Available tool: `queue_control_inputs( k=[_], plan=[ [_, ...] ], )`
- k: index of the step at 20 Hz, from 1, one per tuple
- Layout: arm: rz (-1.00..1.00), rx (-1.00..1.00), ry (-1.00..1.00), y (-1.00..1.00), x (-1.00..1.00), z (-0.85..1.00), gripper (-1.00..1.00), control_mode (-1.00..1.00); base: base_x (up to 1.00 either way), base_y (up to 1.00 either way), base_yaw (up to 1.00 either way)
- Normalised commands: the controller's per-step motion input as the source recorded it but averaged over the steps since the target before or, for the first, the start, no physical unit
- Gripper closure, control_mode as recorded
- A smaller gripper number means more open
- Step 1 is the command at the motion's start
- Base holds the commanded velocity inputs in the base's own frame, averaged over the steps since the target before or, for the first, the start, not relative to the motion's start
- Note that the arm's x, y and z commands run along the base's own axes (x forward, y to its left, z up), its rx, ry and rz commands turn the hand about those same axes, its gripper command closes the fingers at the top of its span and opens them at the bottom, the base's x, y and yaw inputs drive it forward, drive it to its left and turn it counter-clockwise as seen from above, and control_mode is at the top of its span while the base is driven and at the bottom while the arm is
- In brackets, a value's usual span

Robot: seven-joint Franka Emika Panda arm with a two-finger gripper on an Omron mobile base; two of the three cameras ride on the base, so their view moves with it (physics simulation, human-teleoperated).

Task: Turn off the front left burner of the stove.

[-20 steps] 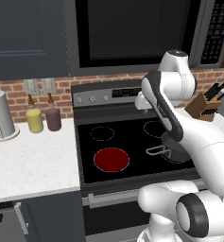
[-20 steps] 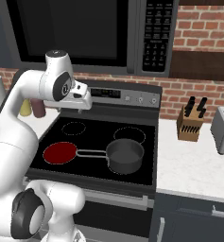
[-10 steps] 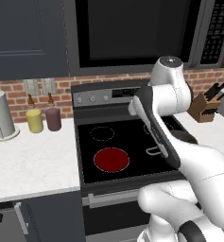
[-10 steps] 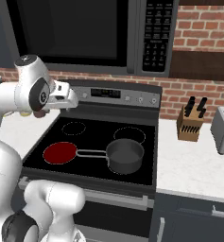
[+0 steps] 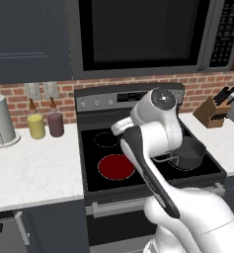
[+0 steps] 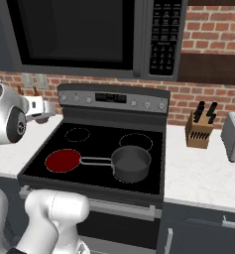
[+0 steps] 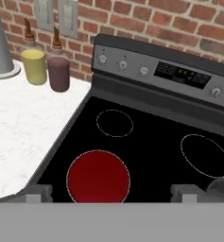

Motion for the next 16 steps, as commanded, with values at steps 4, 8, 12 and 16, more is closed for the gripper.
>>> queue_control_inputs(
  k=[4,8,12,16],
  plan=[
    [0.09,0.0,-0.28,0.88,0.0,0.0,-1.0,-1.0,0.0,0.0,0.0],
    [0.07,0.0,-0.25,0.76,0.0,-0.02,-1.0,-1.0,0.0,0.0,0.0],
    [0.02,0.0,-0.22,0.44,0.03,0.0,-1.0,-1.0,0.0,0.0,0.0],
    [0.0,0.0,-0.16,0.02,0.12,-0.03,-1.0,-1.0,0.0,0.0,0.0]
  ],
)
